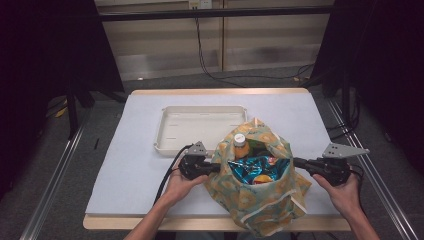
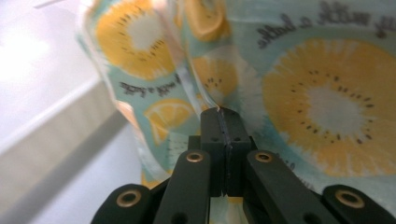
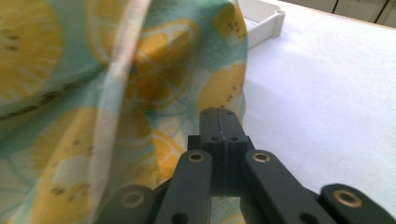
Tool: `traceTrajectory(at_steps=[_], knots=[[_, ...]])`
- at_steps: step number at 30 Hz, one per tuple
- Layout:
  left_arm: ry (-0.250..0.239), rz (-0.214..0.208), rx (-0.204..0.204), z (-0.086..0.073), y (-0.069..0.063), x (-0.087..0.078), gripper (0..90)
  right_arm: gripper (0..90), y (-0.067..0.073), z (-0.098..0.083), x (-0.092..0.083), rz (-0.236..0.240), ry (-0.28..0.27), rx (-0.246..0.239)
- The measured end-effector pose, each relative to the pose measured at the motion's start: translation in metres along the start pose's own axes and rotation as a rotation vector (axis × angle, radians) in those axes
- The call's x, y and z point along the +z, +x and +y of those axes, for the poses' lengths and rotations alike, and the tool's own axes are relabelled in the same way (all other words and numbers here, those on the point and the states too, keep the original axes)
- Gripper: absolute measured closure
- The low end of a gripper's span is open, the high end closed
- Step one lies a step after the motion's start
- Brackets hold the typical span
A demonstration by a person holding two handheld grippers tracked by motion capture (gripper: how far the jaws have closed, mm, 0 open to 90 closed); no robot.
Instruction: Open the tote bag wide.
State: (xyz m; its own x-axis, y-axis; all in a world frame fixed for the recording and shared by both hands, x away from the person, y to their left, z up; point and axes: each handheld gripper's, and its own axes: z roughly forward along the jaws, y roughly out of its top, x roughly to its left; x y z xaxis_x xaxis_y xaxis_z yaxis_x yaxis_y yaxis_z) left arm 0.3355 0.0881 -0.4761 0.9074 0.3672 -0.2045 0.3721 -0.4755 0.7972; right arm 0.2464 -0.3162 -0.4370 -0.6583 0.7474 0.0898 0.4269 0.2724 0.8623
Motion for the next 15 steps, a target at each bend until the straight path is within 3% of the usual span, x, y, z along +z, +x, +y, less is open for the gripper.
traceTrajectory(at_steps=[4, 9, 15], knots=[[0.011, 0.012, -0.006, -0.002, 0.001, 0.001, 83.7, 90.0, -0.003, -0.003, 0.002, -0.007, 0.015, 0.009], [-0.022, 0.017, -0.003, 0.003, -0.002, -0.004, 76.1, 90.0, -0.004, -0.001, -0.002, 0.001, -0.021, 0.015], [-0.106, 0.039, 0.015, 0.015, -0.005, -0.026, 67.6, 74.0, -0.005, 0.008, -0.015, -0.009, -0.089, 0.037]])
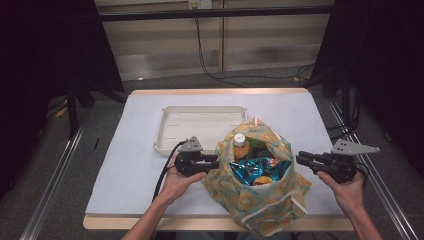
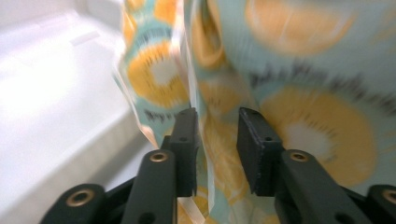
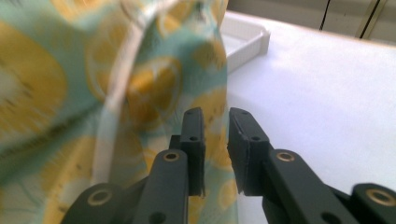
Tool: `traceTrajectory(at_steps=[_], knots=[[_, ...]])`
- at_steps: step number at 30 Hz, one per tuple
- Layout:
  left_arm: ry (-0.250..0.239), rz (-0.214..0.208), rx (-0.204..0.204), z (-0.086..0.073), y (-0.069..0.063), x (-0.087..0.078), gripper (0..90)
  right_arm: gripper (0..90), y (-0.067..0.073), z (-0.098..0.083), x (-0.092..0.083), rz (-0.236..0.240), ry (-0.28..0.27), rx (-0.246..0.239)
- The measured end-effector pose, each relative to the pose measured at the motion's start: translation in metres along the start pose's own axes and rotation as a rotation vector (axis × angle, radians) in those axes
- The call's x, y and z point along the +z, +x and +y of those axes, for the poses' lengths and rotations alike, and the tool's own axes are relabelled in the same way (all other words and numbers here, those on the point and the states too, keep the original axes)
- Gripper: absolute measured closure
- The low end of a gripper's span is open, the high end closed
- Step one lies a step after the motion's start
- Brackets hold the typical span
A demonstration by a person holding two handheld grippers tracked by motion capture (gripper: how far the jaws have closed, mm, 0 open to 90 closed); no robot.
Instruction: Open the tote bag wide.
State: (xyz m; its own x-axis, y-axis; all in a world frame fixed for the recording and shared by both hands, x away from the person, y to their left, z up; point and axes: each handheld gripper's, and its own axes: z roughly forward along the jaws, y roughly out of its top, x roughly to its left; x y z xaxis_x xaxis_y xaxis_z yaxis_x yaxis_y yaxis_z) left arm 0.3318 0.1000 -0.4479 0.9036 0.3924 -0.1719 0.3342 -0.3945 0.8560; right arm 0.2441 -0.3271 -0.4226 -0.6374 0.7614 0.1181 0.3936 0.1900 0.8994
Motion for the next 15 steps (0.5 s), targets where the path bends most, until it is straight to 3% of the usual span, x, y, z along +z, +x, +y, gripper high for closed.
traceTrajectory(at_steps=[7, 12, 15], knots=[[-0.107, -0.011, 0.009, 0.021, -0.004, -0.017, 67.5, 63.4, 0.011, 0.032, -0.005, 0.025, -0.078, -0.020], [-0.138, -0.045, 0.016, 0.032, -0.010, -0.015, 65.9, 57.1, 0.014, 0.055, 0.003, 0.062, -0.103, -0.030], [-0.158, -0.053, 0.026, 0.039, -0.014, -0.012, 65.4, 54.4, 0.016, 0.071, 0.010, 0.087, -0.090, -0.036]])
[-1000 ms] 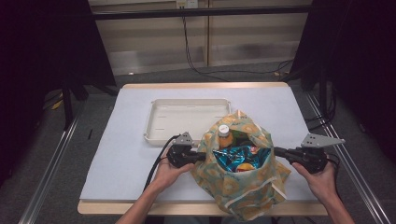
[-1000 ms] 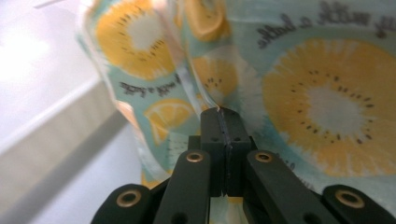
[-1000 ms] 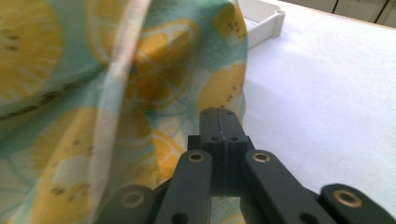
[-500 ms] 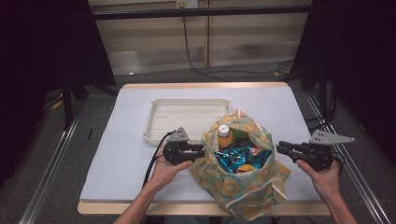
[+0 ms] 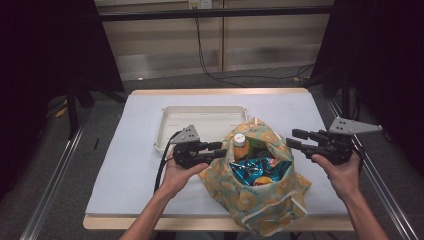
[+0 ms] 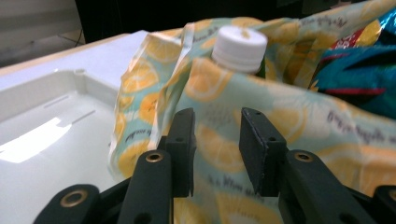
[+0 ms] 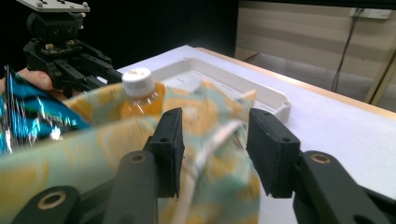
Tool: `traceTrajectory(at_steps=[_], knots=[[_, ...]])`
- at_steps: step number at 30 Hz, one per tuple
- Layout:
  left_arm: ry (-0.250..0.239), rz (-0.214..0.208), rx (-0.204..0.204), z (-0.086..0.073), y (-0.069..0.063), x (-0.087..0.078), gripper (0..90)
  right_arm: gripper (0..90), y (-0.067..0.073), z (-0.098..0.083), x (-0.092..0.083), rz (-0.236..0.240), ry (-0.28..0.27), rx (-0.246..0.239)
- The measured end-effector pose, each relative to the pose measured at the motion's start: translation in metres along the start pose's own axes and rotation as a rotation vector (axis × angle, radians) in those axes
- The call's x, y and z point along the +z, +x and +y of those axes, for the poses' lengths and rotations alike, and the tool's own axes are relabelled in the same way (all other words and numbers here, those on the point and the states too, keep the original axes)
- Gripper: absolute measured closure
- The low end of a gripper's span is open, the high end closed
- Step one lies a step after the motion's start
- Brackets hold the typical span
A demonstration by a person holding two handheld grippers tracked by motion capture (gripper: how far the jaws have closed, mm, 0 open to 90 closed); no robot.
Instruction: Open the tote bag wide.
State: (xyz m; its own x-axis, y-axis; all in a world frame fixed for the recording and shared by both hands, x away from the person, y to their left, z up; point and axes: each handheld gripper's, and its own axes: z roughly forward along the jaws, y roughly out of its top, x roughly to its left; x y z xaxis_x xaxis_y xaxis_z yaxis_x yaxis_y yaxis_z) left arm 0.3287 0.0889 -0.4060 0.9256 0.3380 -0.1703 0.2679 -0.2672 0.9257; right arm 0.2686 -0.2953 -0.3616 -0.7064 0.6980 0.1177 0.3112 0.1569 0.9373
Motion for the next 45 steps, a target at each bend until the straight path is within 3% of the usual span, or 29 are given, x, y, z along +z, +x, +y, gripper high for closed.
traceTrajectory(at_steps=[4, 10, 17, 21, 24, 27, 28, 36, 45], knots=[[-0.007, -0.012, 0.010, 0.007, -0.004, 0.005, 64.3, 49.6, 0.003, 0.010, 0.014, 0.029, 0.011, -0.004], [-0.002, -0.009, 0.018, 0.011, -0.003, 0.015, 63.6, 39.6, 0.005, 0.010, 0.035, 0.074, 0.056, -0.005], [0.004, -0.007, 0.020, 0.013, -0.003, 0.018, 63.0, 39.4, 0.008, 0.006, 0.045, 0.097, 0.122, -0.030], [0.003, -0.002, 0.017, 0.012, -0.003, 0.018, 61.7, 47.5, 0.009, -0.001, 0.048, 0.063, 0.178, -0.048], [0.015, 0.003, 0.023, 0.012, -0.004, 0.017, 61.1, 62.2, 0.006, -0.005, 0.047, 0.045, 0.180, -0.050], [0.022, 0.002, 0.026, 0.011, -0.005, 0.018, 58.9, 85.6, 0.004, -0.009, 0.043, 0.030, 0.179, -0.064], [0.021, 0.000, 0.029, 0.010, -0.004, 0.018, 58.5, 89.2, 0.003, -0.009, 0.042, 0.021, 0.170, -0.065], [0.031, -0.005, 0.024, 0.008, -0.004, 0.017, 55.4, 90.0, -0.008, -0.008, 0.024, -0.052, 0.089, -0.038], [0.049, -0.010, 0.025, 0.006, -0.003, 0.017, 54.5, 90.0, -0.029, -0.028, 0.008, -0.108, 0.084, 0.020]])
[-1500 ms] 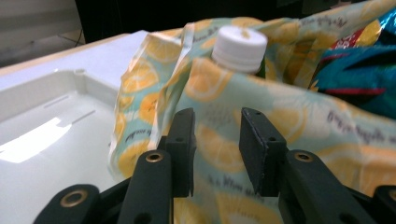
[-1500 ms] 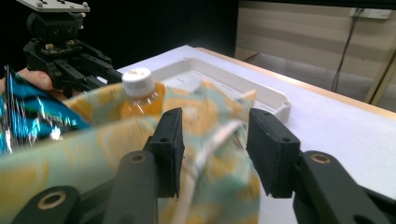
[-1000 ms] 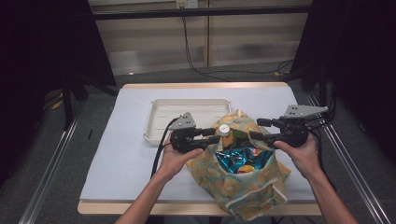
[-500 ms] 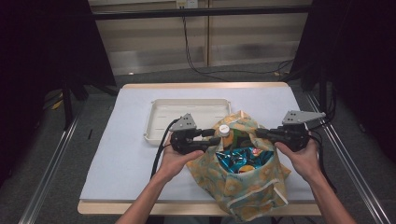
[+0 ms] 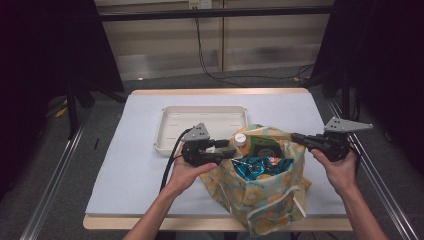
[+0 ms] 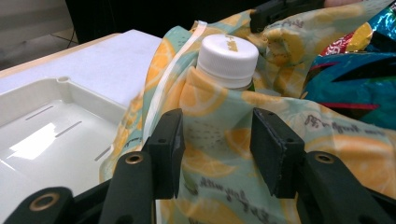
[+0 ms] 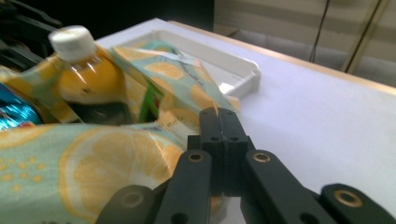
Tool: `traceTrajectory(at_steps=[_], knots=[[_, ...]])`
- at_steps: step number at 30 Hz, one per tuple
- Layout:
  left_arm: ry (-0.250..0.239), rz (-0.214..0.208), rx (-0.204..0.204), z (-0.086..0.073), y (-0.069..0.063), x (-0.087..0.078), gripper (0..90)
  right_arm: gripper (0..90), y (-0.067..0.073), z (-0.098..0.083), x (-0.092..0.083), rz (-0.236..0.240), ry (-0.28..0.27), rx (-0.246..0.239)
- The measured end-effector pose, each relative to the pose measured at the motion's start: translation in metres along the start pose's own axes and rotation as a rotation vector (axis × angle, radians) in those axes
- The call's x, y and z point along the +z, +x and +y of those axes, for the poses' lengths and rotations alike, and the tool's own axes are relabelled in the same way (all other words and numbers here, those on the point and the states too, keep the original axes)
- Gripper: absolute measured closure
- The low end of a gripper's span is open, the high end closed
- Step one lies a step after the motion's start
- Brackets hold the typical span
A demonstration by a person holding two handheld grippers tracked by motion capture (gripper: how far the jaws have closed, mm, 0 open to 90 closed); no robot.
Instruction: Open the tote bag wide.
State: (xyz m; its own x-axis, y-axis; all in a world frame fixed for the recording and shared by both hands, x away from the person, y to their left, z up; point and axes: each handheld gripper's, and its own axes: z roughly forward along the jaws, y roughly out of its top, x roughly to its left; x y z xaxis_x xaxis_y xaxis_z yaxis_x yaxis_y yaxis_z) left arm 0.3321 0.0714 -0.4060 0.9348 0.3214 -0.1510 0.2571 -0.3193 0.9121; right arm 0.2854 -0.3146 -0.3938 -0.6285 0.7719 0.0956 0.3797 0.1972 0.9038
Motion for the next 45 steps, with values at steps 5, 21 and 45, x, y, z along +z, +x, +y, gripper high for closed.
traceTrajectory(at_steps=[5, 21, 45], knots=[[0.009, -0.006, -0.005, -0.003, 0.001, 0.001, 54.5, 90.0, -0.010, -0.015, 0.004, -0.013, 0.019, 0.050], [-0.012, 0.003, -0.027, -0.004, 0.007, -0.005, 54.1, 90.0, -0.015, -0.007, -0.002, -0.016, -0.058, 0.060], [-0.007, 0.029, -0.059, -0.001, 0.023, 0.008, 90.0, 32.4, -0.013, 0.000, 0.035, 0.121, 0.036, 0.071]])
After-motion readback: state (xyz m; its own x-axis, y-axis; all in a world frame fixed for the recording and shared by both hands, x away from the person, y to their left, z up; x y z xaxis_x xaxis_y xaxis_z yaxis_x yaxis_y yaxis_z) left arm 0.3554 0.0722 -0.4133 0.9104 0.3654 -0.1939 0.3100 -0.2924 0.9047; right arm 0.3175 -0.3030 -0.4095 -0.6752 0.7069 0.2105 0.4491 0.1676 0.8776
